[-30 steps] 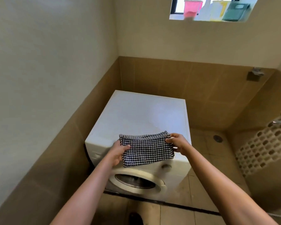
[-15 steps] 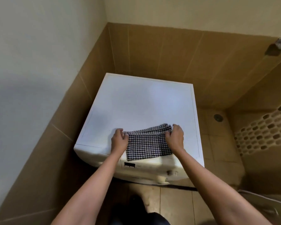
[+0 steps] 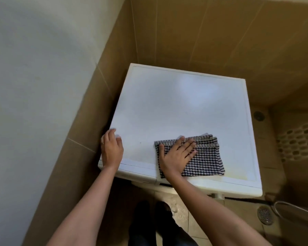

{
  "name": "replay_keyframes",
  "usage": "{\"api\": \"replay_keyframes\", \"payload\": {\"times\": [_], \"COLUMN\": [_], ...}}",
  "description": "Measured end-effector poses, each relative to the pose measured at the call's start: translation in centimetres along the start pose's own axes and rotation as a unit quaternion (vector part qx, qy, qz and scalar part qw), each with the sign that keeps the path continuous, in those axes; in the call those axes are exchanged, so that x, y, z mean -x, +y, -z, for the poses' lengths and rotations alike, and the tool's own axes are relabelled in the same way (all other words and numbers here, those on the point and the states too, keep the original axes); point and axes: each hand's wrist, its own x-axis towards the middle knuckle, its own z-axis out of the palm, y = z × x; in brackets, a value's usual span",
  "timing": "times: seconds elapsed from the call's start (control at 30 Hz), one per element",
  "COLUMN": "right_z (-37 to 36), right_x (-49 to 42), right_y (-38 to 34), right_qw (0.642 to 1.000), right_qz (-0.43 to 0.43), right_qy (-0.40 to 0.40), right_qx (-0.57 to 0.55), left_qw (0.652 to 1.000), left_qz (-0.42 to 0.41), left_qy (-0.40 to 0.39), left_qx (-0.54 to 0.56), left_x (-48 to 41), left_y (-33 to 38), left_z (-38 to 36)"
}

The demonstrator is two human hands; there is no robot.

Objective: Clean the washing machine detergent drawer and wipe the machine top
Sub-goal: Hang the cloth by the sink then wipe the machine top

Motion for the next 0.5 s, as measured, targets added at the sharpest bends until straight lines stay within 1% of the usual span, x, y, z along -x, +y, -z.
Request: {"api": "replay_keyframes", "payload": {"times": [0.07,0.1,0.2,0.27,0.37,0.43,0.5], "right_z": [-0.6,-1.0,-2.5,-3.5,-4.3,-3.7,-2.1], "right_x": [-0.9,-1.3,-1.1,0.0,1.1,0.8,0.0], "right_y": [-2.7,-4.0,-8.0,-9.6,-9.6,-7.8,-5.3], "right_qw": [1.000,0.999,0.990,0.978,0.944,0.911,0.885], "right_qz": [0.018,0.042,0.130,0.196,0.309,0.389,0.436], "right_qy": [-0.011,-0.012,-0.022,-0.032,-0.049,-0.060,-0.058], "right_qx": [0.013,0.023,0.046,0.067,0.103,0.122,0.152], "left_qw": [0.998,0.997,0.994,0.993,0.992,0.991,0.992], "left_qz": [0.035,0.046,0.057,0.050,0.051,0.051,0.031], "left_qy": [0.003,0.000,-0.016,-0.009,-0.011,-0.013,-0.022], "left_qx": [0.044,0.061,0.092,0.104,0.113,0.122,0.119], "left_x": [-1.0,-1.2,-1.5,-1.5,-1.3,-1.2,-1.2], "left_y": [-1.6,-2.1,-3.0,-3.0,-3.2,-3.4,-3.4], "left_z": [0.2,0.2,0.2,0.3,0.4,0.3,0.1]}}
